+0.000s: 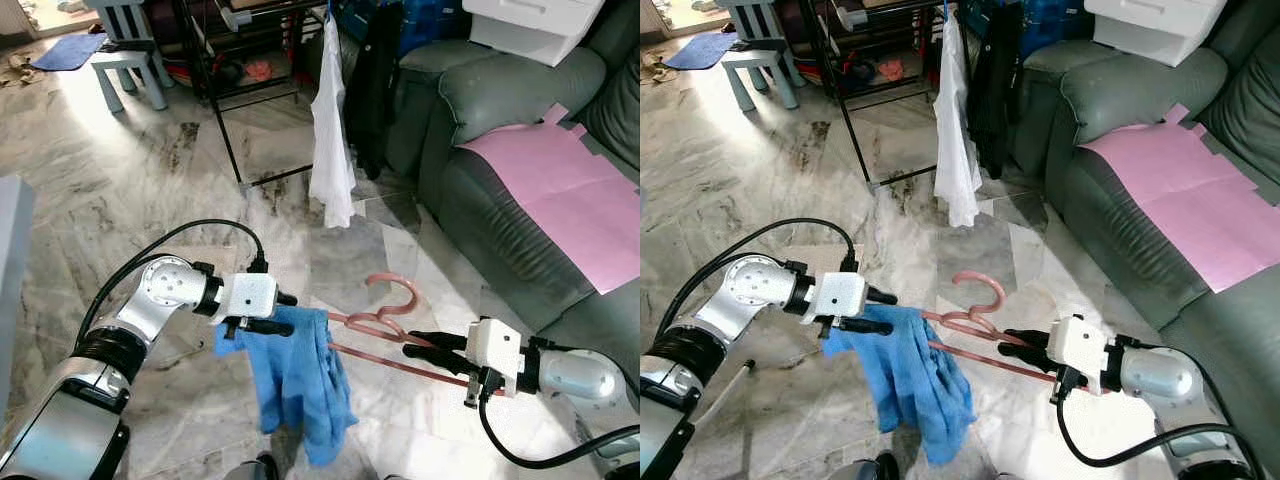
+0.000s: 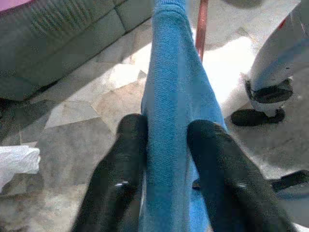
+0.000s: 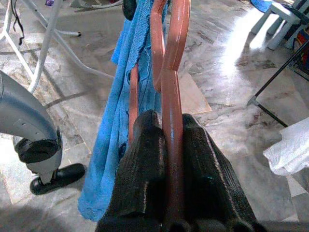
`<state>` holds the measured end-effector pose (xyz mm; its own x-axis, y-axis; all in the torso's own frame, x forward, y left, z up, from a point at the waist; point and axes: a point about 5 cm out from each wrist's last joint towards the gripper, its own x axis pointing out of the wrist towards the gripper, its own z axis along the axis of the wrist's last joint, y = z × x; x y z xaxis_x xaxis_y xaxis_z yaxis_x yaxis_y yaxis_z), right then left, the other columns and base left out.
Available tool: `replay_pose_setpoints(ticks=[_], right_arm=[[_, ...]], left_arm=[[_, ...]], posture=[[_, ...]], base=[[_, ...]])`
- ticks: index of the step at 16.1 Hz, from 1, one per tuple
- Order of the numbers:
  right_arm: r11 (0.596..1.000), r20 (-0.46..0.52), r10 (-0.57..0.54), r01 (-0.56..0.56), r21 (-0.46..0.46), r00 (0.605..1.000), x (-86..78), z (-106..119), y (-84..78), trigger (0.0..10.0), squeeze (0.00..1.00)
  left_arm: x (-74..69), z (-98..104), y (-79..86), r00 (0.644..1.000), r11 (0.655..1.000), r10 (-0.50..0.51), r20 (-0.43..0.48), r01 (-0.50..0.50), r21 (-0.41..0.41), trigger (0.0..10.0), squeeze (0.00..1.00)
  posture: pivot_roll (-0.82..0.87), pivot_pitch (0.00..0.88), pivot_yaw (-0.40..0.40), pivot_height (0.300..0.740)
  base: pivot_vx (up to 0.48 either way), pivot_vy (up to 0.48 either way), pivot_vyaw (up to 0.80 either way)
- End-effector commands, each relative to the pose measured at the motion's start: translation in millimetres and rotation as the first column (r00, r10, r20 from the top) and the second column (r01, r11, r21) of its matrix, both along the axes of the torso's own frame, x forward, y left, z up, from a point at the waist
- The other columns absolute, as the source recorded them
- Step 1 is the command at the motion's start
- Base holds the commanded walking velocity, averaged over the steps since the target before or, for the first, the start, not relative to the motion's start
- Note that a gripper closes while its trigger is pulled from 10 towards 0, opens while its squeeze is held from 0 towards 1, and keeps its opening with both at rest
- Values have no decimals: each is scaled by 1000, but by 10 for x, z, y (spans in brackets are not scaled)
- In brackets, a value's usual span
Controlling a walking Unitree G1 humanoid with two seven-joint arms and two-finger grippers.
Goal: Hang hanger
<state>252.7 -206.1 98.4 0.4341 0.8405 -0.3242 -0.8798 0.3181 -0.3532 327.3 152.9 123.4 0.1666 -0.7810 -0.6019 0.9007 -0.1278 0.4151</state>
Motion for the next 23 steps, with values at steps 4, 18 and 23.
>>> replay_pose_setpoints(ticks=[4, 18, 23], right_arm=[[1000, 32, 25, -25, 7, 999, 16, 20, 59, 10000, 0], [1000, -51, 2, 0, 29, 999, 48, -15, 76, 10000, 1000], [989, 23, -147, 147, -17, 989, 239, 134, 5, 10000, 1000]], left_arm=[[36, 40, -26, 1000, 999, -23, -11, 24, 39, 0, 0], [31, 38, -100, 995, 994, -80, -54, 83, 66, 0, 0], [27, 9, 82, 998, 998, -5, -55, 9, 62, 0, 0]], posture=[[-98, 151, 38, 740], [-100, 149, 32, 740], [-96, 152, 26, 740]], base=[[0, 0, 0], [0, 0, 0], [0, 0, 0]])
